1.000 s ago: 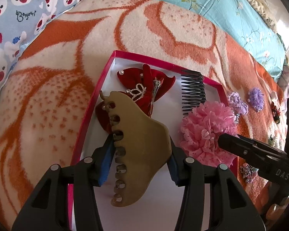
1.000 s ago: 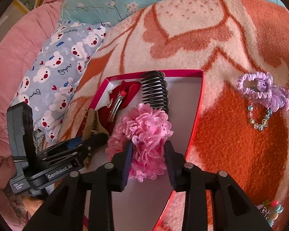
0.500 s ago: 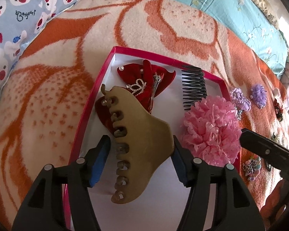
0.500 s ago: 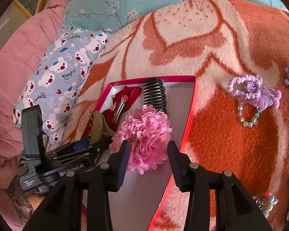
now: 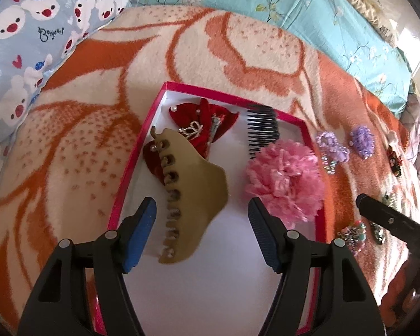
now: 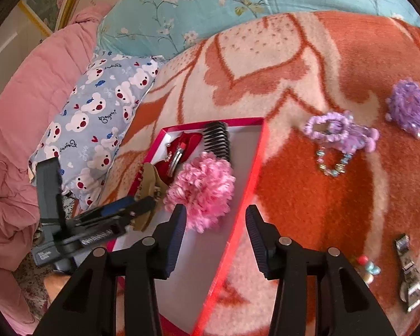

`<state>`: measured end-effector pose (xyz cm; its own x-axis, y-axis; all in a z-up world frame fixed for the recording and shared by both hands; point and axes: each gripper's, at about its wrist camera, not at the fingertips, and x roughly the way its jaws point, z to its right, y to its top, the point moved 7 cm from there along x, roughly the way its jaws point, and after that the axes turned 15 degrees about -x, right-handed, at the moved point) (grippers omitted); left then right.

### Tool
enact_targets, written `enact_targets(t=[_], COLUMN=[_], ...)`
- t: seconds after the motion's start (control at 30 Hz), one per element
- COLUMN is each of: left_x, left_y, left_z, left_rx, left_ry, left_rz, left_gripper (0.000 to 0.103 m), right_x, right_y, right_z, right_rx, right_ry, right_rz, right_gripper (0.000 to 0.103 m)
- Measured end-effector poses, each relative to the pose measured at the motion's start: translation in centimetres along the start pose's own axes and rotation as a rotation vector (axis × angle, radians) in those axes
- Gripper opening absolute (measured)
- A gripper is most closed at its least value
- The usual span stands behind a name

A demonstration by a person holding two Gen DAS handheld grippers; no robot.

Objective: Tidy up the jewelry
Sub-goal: 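Withdraw both tools from the box toward the remaining jewelry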

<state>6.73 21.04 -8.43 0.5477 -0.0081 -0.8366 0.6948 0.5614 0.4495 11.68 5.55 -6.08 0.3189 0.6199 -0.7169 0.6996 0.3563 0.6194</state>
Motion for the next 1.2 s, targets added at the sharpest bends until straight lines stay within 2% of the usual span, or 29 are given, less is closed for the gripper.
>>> enact_targets(t=[0.47,0.9,1.2], left_x=[-2.7,-3.7,-3.0], left_y=[-2.9,-6.5,-8.9], left_z=[4.6,12.4,16.2], left_rx=[0.022,0.157,0.230], left_ry=[-0.089,-0.179,-0.199], left_rz=[-0.015,-0.066,-0.105], left_gripper=[0.068,0.068,0.068], right_x=[-5.5,-13.1,-16.4], right_y=[-3.7,-7.1,-9.0], right_z=[5.5,12.3,16.6], right_rx=[0.059,0.156,0.233], right_ry=[-0.085,-0.229,-0.294], right_rz=[0.024,0.085,0.119], right_gripper=[0.048,0.052,0.052])
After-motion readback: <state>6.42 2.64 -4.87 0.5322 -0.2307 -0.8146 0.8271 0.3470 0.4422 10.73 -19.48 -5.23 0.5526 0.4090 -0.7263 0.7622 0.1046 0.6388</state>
